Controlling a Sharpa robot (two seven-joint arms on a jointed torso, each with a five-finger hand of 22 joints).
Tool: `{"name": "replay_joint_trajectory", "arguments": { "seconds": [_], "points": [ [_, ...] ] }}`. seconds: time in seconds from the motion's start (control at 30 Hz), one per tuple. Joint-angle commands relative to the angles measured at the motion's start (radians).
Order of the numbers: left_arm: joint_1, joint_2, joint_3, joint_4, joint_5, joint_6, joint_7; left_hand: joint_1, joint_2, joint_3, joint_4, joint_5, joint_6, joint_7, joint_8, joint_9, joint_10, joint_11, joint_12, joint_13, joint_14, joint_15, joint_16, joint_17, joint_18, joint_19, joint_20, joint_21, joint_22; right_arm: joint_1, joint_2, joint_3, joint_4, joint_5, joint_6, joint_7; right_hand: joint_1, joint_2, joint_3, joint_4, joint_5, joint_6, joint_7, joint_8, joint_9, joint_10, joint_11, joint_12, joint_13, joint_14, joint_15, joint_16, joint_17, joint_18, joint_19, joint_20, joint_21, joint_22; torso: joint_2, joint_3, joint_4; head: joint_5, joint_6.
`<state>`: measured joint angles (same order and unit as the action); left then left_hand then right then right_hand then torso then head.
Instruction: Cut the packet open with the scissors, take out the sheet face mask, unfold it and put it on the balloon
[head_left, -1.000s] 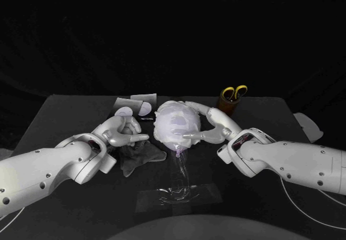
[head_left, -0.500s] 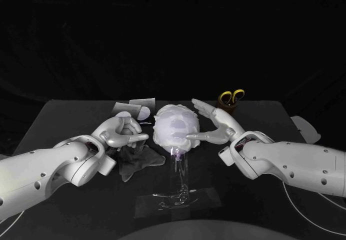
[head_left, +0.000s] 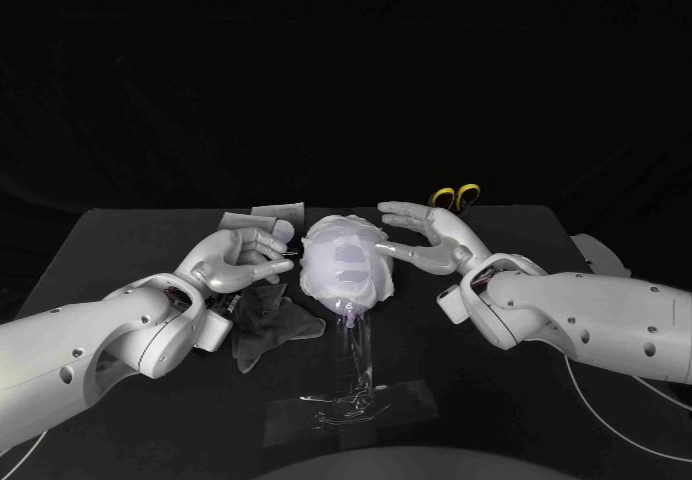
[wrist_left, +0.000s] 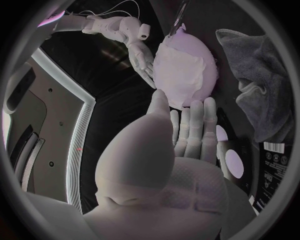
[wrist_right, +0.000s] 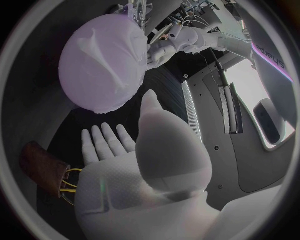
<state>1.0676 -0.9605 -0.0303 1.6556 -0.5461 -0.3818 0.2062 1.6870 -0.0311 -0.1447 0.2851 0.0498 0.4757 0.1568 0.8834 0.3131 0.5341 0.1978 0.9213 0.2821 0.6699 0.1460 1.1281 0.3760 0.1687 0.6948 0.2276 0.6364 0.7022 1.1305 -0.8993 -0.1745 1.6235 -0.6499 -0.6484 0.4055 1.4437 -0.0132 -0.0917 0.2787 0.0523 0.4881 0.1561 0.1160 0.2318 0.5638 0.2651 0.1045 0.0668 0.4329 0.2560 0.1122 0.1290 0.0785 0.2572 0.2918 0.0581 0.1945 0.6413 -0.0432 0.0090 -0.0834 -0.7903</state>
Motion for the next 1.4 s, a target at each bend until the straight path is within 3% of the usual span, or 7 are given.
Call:
{"name": "replay_joint_trajectory", "arguments": {
  "seconds": [0.03,0.1,0.27,0.5,0.9,1.07,1.4],
  "points": [
    [0.003,0.007,0.001,0.005,-0.018,-0.016,0.153,0.014,-0.007,0.018,0.003,-0.003,0.053,0.101,-0.077,-0.06,0.018,0.018,-0.106,-0.08,-0.111,0.028,-0.128,-0.074,-0.024,-0.082,0.038,-0.157,-0.102,0.009,-0.001,0.001,0.004,-0.011,0.035,0.041,0.009,0.017,-0.003,-0.004,-0.003,0.064,0.142,0.02,0.021,0.083,-0.006,0.013,0.002,0.061,-0.008,0.02,0.013,0.026,0.011,0.001,0.005,0.002,0.001,0.0003,0.0002,-0.007,0.003],
    [0.004,0.01,0.001,0.008,-0.045,-0.017,0.184,0.012,-0.017,0.037,0.002,-0.002,0.103,0.099,-0.145,-0.107,0.048,0.016,-0.205,-0.15,-0.143,0.04,-0.227,-0.134,-0.027,-0.119,0.061,-0.275,-0.189,0.016,0.0,0.002,0.002,-0.044,0.045,0.038,0.014,0.026,-0.009,-0.005,-0.004,0.126,0.141,0.04,0.039,0.159,-0.011,0.025,0.004,0.108,-0.016,0.034,0.022,0.032,0.021,0.001,0.008,0.005,0.001,0.0007,0.0002,-0.007,0.003],
    [0.004,0.017,0.001,0.007,-0.118,-0.021,0.234,0.004,-0.042,0.074,0.001,0.0,0.169,0.093,-0.243,-0.159,0.118,0.021,-0.346,-0.224,-0.148,0.05,-0.404,-0.222,-0.058,-0.133,0.06,-0.389,-0.28,0.037,0.007,0.002,-0.01,-0.155,0.086,0.005,-0.007,0.035,-0.037,0.007,-0.003,0.187,0.138,0.056,0.051,0.219,-0.016,0.019,-0.003,0.128,-0.02,0.033,0.019,0.039,0.027,0.002,0.009,0.002,0.002,0.0031,0.0011,-0.009,0.009],
    [0.001,0.028,-0.001,0.0,-0.192,-0.03,0.274,-0.015,-0.057,0.125,0.003,-0.001,0.24,0.085,-0.353,-0.198,0.21,0.021,-0.538,-0.22,-0.126,0.065,-0.628,-0.3,-0.083,-0.127,0.062,-0.486,-0.372,0.062,0.024,0.003,-0.031,-0.262,0.091,-0.033,-0.045,0.032,-0.08,0.01,-0.003,0.102,0.141,0.018,0.01,0.105,-0.006,-0.039,-0.014,0.005,-0.007,-0.02,-0.019,0.029,-0.004,0.002,-0.003,-0.024,0.003,0.0025,0.001,-0.011,0.016],
    [-0.011,0.032,-0.003,0.007,-0.278,-0.06,0.338,-0.024,-0.071,0.151,0.004,-0.001,0.263,0.073,-0.407,-0.212,0.245,0.024,-0.656,-0.22,-0.193,0.071,-0.782,-0.319,-0.097,-0.185,0.063,-0.544,-0.444,0.079,0.061,0.004,-0.046,-0.413,0.098,-0.075,-0.118,-0.011,-0.084,0.015,-0.003,-0.027,0.144,-0.034,-0.046,-0.09,0.006,-0.063,-0.024,-0.138,0.013,-0.074,-0.06,0.009,-0.06,0.002,-0.022,-0.059,0.003,0.0022,0.0023,-0.005,0.023],
    [-0.016,0.035,-0.008,0.013,-0.363,-0.065,0.358,-0.027,-0.078,0.163,0.004,-0.001,0.266,0.067,-0.435,-0.217,0.225,0.013,-0.724,-0.221,-0.24,0.063,-0.847,-0.323,-0.105,-0.298,0.065,-0.587,-0.507,0.08,0.086,0.004,-0.067,-0.468,0.125,-0.102,-0.159,-0.016,-0.075,0.016,-0.003,-0.046,0.142,-0.041,-0.055,-0.135,0.003,-0.065,-0.026,-0.17,0.007,-0.081,-0.069,0.008,-0.076,0.002,-0.025,-0.069,0.002,0.0014,0.0022,-0.004,0.026],
    [-0.033,0.042,-0.018,0.022,-0.481,-0.094,0.38,-0.055,-0.098,0.178,0.008,-0.001,0.259,0.057,-0.466,-0.221,0.149,-0.008,-0.807,-0.226,-0.308,0.05,-0.92,-0.328,-0.107,-0.451,0.067,-0.603,-0.583,0.085,0.117,0.004,-0.083,-0.507,0.152,-0.128,-0.297,0.14,-0.086,0.016,0.062,-0.023,0.142,-0.04,-0.062,-0.113,0.004,-0.062,-0.024,-0.15,0.01,-0.076,-0.071,0.01,-0.082,0.003,-0.021,-0.07,0.003,0.0019,0.001,0.007,0.033]
  ]
}}
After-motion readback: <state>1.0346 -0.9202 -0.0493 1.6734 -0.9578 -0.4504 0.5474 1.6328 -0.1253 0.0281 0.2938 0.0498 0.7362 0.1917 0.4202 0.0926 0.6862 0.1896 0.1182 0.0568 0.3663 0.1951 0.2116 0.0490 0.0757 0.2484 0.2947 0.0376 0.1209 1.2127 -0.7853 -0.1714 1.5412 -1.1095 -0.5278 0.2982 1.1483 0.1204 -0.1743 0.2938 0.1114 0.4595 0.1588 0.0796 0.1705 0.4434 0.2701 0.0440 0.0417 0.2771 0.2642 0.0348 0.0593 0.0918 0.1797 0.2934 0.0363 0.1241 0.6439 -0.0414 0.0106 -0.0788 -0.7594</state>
